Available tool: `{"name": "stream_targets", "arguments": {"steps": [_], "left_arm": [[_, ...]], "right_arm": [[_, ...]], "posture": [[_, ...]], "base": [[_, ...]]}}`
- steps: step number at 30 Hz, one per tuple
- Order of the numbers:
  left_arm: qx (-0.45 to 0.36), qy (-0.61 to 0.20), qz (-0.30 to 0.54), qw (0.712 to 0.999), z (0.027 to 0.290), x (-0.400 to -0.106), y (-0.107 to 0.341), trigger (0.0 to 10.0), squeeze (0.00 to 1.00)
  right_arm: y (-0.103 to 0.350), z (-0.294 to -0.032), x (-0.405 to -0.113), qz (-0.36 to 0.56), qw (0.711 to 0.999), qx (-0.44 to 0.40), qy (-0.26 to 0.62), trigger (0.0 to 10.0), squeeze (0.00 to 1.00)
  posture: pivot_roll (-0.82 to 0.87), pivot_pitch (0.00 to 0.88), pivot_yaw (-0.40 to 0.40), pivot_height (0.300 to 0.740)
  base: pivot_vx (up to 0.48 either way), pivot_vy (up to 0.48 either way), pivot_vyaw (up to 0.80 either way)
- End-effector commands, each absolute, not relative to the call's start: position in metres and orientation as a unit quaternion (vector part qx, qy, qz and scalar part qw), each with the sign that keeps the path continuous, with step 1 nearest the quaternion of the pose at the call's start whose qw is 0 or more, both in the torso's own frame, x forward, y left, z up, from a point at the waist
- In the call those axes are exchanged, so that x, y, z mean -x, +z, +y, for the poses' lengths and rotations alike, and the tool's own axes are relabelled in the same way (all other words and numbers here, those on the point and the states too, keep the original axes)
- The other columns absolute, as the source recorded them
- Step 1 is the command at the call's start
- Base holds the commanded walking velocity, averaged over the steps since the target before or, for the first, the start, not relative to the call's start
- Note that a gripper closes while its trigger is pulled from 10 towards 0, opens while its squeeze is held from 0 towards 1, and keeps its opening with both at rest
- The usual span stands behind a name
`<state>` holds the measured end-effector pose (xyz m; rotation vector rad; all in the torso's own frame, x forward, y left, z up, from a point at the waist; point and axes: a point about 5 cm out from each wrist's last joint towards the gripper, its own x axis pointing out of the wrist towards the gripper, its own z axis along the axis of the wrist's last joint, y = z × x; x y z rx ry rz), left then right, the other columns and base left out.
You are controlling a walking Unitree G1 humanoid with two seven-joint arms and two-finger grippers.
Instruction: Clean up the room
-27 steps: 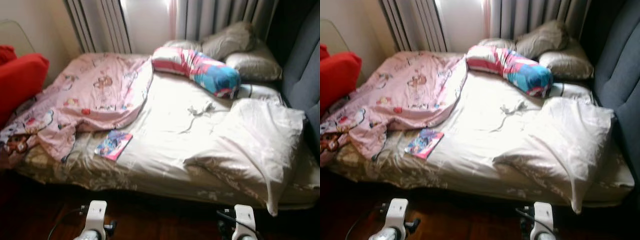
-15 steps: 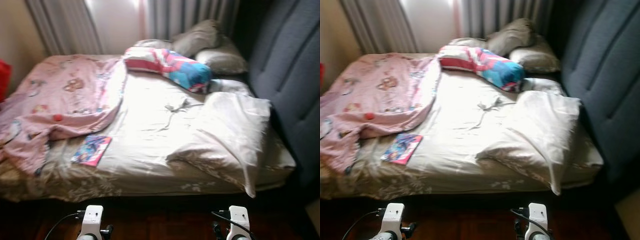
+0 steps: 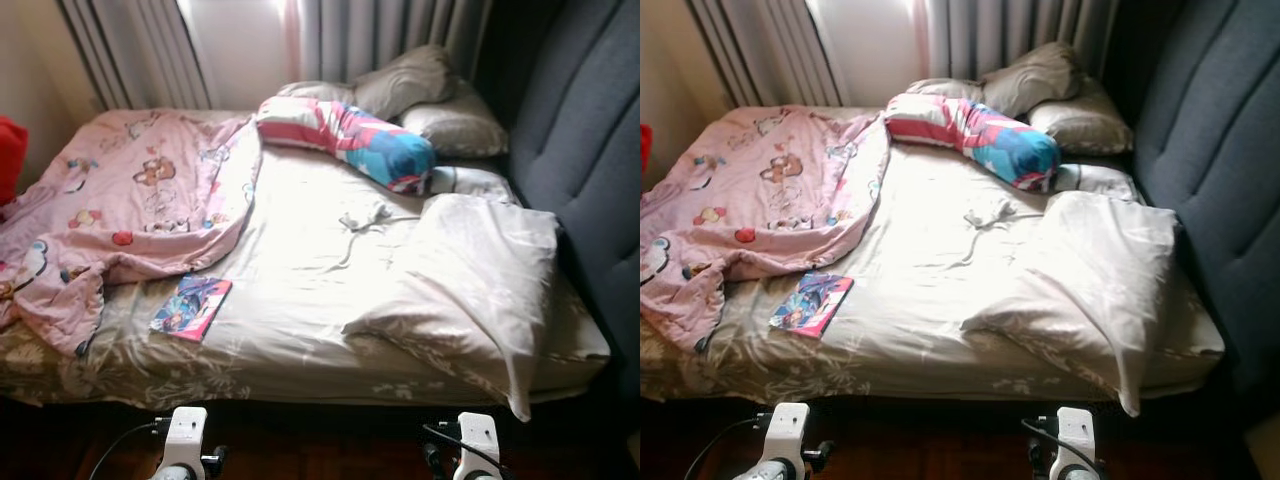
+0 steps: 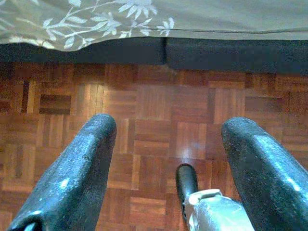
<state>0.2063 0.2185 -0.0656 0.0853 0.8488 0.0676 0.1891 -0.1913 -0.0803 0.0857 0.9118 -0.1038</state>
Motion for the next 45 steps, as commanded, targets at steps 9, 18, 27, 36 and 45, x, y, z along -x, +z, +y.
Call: {"name": "stream_targets", "arguments": {"steps": [9, 18, 27, 36, 45], "left_arm": [[-0.039, 0.037, 0.42, 0.906, 0.2213, -0.2019, -0.0676, 10.0, 0.0], [-0.043, 0.037, 0.421, 0.905, 0.2214, -0.2015, -0.0679, 10.0, 0.0], [-0.042, 0.037, 0.42, 0.906, 0.2211, -0.2023, -0.0675, 10.0, 0.0], [-0.045, 0.033, 0.421, 0.905, 0.2203, -0.2019, -0.0679, 10.0, 0.0], [-0.045, 0.031, 0.422, 0.905, 0.2198, -0.2011, -0.0684, 10.0, 0.0]], "right_arm": [[-0.0795, -0.1892, -0.1912, 0.436, 0.898, -0.044, -0.05, 10.0, 0.0], [-0.0794, -0.1891, -0.1912, 0.434, 0.898, -0.044, -0.049, 10.0, 0.0], [-0.0784, -0.1893, -0.1925, 0.427, 0.902, -0.046, -0.051, 10.0, 0.0], [-0.0781, -0.1892, -0.1929, 0.425, 0.903, -0.044, -0.046, 10.0, 0.0], [-0.0774, -0.1896, -0.1939, 0.424, 0.905, -0.028, -0.036, 10.0, 0.0]], "posture": [[-0.01, 0.0, 0.031, 0.74], [-0.01, 0.0, 0.03, 0.74], [-0.01, 0.0, 0.029, 0.74], [-0.01, 0.0, 0.029, 0.74], [-0.01, 0.0, 0.027, 0.74]], "base": [[0.332, 0.0, 0.0], [0.174, 0.0, -0.75], [0.0, 0.0, -0.09], [0.0, 0.0, 0.0], [0.0, -0.029, 0.39]]}}
